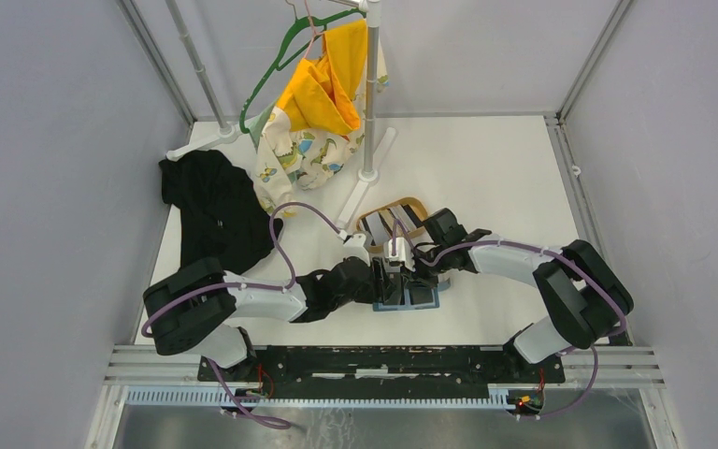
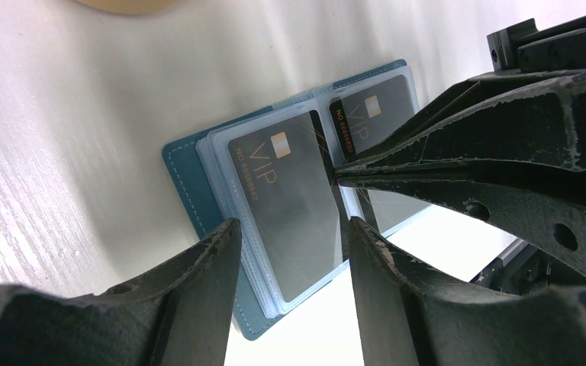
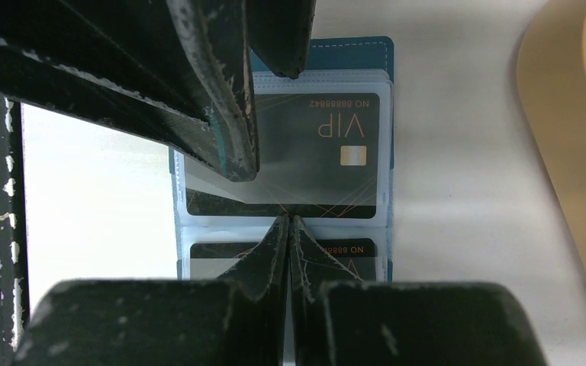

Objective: Put the credit cards into the card holder
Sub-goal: Turn over the card slot in the card holder.

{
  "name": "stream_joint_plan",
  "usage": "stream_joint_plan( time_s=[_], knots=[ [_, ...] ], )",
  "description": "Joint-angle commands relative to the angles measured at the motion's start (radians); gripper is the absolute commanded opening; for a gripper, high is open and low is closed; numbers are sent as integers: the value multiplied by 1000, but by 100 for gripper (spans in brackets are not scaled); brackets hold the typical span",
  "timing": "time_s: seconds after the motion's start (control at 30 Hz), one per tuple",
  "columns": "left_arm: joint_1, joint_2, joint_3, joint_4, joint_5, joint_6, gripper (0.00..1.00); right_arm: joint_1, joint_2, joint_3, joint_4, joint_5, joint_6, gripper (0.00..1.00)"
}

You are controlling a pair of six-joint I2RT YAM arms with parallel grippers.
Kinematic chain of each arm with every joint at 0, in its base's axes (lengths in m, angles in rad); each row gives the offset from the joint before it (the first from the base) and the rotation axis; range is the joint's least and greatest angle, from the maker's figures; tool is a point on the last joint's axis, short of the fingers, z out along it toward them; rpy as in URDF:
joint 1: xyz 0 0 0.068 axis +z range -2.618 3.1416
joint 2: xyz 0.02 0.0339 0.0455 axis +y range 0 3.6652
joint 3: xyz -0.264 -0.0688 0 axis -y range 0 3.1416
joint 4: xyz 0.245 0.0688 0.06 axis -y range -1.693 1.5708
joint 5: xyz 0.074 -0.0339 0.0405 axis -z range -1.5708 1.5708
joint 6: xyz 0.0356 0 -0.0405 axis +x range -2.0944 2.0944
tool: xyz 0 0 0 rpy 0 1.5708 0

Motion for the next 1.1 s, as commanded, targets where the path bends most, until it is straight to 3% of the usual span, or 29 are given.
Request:
stream_joint_plan(
  time_s=[0.0, 1.07],
  knots=[
    [-8, -7, 30, 38, 0, -17, 60, 10, 17, 22, -28, -1, -13, 7],
    [-7, -12, 21, 125, 86, -55, 57, 11, -28, 33, -50, -29, -22, 9]
  ],
)
